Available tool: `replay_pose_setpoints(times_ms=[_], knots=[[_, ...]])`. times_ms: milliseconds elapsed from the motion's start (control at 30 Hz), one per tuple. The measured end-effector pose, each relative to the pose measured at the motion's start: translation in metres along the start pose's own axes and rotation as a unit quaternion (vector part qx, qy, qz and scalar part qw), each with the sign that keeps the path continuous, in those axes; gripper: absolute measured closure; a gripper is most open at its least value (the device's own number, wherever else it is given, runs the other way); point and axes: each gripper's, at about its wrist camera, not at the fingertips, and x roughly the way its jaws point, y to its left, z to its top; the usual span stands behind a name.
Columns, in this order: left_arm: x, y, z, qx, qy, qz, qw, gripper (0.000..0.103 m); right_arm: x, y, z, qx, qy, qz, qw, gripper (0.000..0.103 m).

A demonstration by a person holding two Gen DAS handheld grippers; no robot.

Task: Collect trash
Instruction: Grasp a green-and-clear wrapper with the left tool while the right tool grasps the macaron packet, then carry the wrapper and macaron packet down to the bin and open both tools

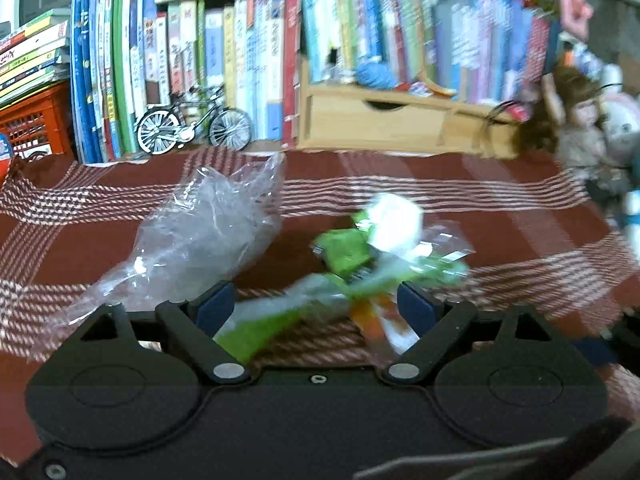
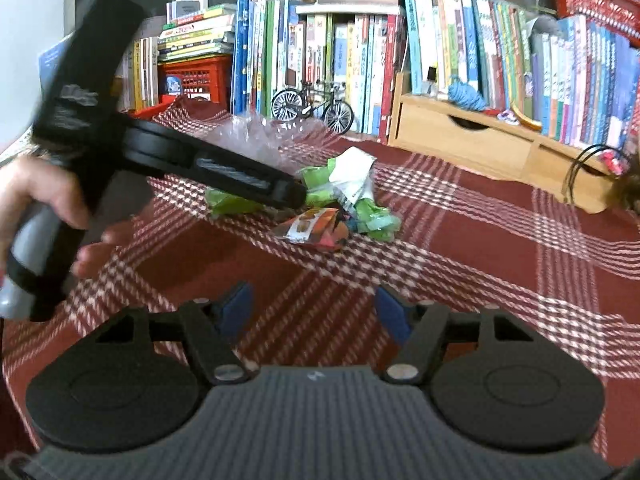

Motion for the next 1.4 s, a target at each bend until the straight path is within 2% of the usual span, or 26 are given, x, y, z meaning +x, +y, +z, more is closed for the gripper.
replay_pose_setpoints(times_ms=[67,100,200,267,300,333,500,667,900,967,1000,1033,1133,1400], knots=[[0.015,0.002,0.004,0.001,0.012,0.0,0.9999,0.022,0.006,0.001,0.001,0.004,0.011,0.004,1.0,0.028],[0.022,0.004,0.005,-0.002,0.023,-0.006,0.9997,0.027,0.008,0.002,0.001,0.004,0.013,0.006,1.0,0.028],[0.034,0.006,0.003,-0.004,0.047,-0.015,0.9988,0.055,0.011,0.004,-0.004,-0.003,0.017,0.009,1.0,0.028],[0.031,0.006,-0.001,0.004,0.042,-0.016,0.999,0.06,0.014,0.002,-0.004,0.001,0.019,0.008,1.0,0.028],[0.028,0.005,-0.003,0.009,0.036,-0.015,0.9992,0.071,0.016,0.001,-0.004,0.006,0.018,0.009,1.0,0.028],[0.023,0.005,-0.005,0.009,0.035,-0.015,0.9992,0.075,0.018,-0.001,-0.004,0.011,0.017,0.008,1.0,0.028],[-0.021,0.008,-0.019,0.002,-0.003,-0.004,1.0,0.076,0.028,-0.012,0.003,0.051,-0.003,0.006,0.999,0.028],[-0.066,0.019,-0.03,-0.011,-0.043,0.001,0.999,0.078,0.044,-0.018,0.017,0.1,-0.013,0.029,0.994,0.019],[-0.111,0.032,-0.04,-0.028,-0.073,0.021,0.9967,0.078,0.086,-0.022,0.039,0.131,0.036,0.008,0.991,0.016],[-0.118,0.034,-0.042,-0.026,-0.077,0.027,0.9964,0.078,0.091,-0.023,0.04,0.136,0.048,0.012,0.989,0.024],[-0.121,0.035,-0.043,-0.027,-0.08,0.029,0.996,0.078,0.09,-0.022,0.04,0.133,0.051,0.013,0.99,0.044],[-0.124,0.035,-0.045,-0.026,-0.082,0.03,0.9958,0.078,0.088,-0.022,0.04,0.131,0.054,0.014,0.99,0.049],[-0.133,0.034,-0.05,-0.03,-0.085,0.026,0.9956,0.078,0.071,-0.017,0.035,0.113,0.038,0.019,0.993,0.052],[-0.158,0.015,-0.069,-0.027,-0.085,0.009,0.996,0.078,0.008,-0.01,0.017,0.077,0.008,0.036,0.996,0.053]])
